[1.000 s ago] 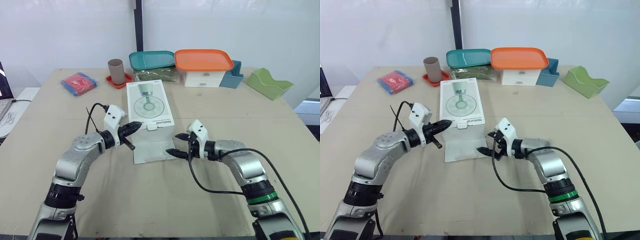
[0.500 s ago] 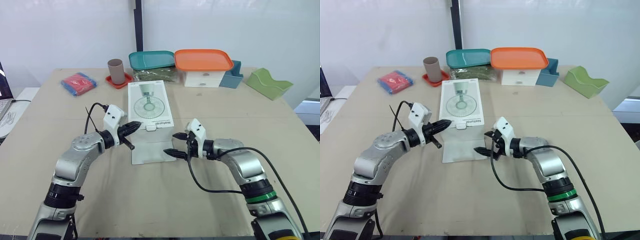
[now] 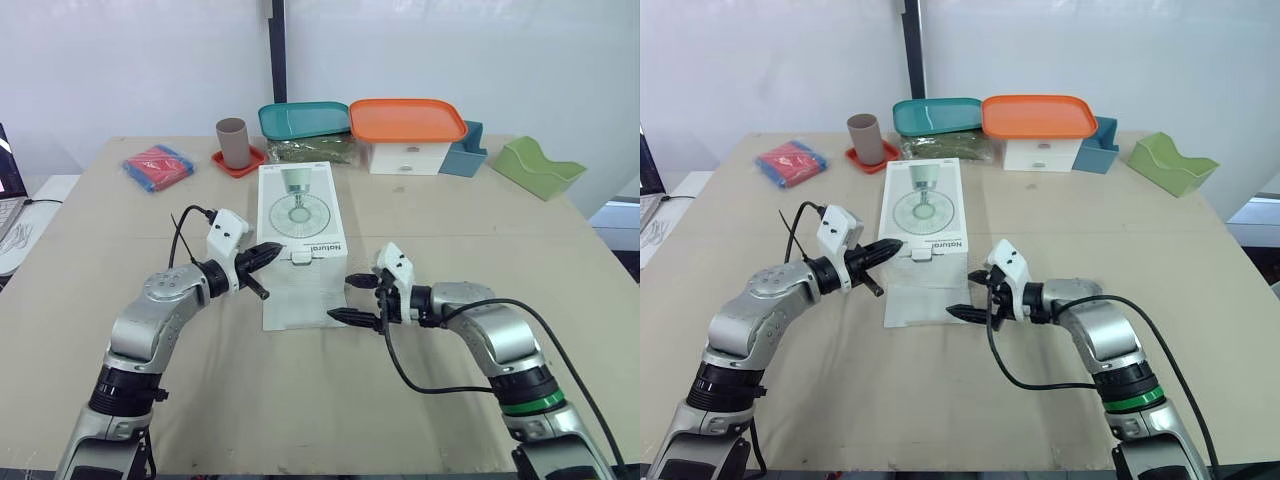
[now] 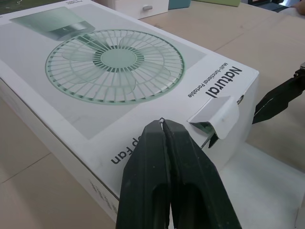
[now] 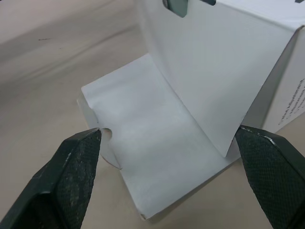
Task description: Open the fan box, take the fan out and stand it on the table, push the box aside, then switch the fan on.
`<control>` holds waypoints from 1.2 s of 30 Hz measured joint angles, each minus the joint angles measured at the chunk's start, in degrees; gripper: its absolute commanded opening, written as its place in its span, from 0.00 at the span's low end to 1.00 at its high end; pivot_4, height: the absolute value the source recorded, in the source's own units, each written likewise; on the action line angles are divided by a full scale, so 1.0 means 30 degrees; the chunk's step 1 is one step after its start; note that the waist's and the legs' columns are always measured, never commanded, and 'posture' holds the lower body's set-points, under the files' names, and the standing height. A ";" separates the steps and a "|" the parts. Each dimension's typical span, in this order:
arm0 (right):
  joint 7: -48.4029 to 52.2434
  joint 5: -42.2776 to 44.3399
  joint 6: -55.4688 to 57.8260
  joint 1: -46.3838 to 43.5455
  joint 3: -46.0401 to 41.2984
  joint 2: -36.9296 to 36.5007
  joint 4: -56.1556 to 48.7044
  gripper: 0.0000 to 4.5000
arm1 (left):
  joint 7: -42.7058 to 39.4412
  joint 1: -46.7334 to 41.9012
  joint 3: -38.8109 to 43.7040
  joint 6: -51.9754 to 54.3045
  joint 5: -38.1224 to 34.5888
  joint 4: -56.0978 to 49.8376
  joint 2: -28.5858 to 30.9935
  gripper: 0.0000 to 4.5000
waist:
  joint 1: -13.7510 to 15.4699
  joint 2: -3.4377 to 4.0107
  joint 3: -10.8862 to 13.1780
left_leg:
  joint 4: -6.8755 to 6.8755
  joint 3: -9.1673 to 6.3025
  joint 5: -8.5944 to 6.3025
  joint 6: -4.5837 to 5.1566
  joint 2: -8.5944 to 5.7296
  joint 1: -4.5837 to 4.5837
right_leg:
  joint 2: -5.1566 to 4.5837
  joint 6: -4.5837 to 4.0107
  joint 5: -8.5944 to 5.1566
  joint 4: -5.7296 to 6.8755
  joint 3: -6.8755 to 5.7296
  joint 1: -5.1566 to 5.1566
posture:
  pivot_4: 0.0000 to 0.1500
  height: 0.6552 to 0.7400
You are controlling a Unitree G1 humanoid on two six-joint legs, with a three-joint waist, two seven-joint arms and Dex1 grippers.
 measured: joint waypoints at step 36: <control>0.0008 0.3143 0.0657 0.0607 -0.1045 -0.0398 -0.1840 1.00 | -0.0691 -0.0115 0.0279 -0.0084 -0.0426 0.0419 0.0290 0.03 | 0.0003 -0.0001 0.0001 | 0.0001 -0.0002 -0.0003 0.0005 0.0000 -0.0006 | 0.0001 0.0003 -0.0002 -0.0001 -0.0002 -0.0003 | 1.00 1.00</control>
